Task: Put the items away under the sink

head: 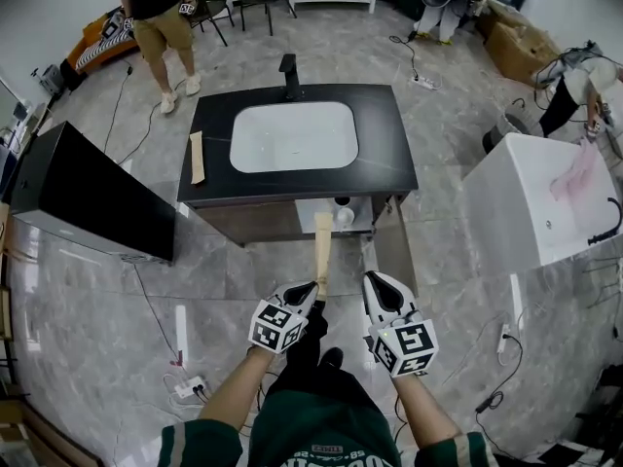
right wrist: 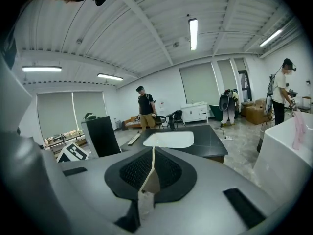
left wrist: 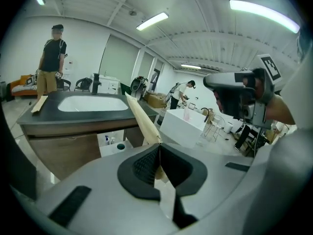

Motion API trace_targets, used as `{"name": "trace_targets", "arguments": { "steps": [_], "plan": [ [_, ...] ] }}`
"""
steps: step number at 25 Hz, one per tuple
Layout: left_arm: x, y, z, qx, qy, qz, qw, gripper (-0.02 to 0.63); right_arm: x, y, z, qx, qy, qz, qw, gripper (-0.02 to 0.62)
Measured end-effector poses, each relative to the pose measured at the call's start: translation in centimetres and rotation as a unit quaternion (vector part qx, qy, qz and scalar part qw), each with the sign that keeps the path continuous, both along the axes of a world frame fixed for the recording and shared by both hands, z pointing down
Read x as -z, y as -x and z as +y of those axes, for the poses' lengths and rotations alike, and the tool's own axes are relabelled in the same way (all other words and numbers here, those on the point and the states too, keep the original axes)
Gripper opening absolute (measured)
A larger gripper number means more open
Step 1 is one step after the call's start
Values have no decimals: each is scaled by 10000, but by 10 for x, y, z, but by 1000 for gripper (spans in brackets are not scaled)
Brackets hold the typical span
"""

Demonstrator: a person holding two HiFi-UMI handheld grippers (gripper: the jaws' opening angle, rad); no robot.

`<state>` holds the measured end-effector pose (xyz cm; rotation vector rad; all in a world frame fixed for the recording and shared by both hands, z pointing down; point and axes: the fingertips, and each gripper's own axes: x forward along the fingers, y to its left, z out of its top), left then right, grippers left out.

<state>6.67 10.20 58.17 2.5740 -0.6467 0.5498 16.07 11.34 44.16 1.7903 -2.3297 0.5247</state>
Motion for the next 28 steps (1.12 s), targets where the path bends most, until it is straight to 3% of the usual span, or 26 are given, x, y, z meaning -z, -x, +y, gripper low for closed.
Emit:
{"name": "trace_targets", "arguments": {
  "steps": [6,10,15,25,28],
  "plan": [
    [-75,-13,-28,-55,217,-17,9997,12,-54,-14,-43,-39,-149,23,9999,43],
    [-138,-27,-65,16,156,75,9998,12,-106,-20,-73,46,-343,243,9991,44],
    [-214,-45,-117,47,-25,123,9999,12,-182,-36,-108,-61,-636,940,9935,44],
    [-362,-86,-183,96,-150,440,9989,12,-334,-57,-160,-72,-978,798,9920,43],
    [-399,-96,-207,157,-345,358,9986,12,-378,-66,-172,-122,-1064,766,9913,43]
  ]
}}
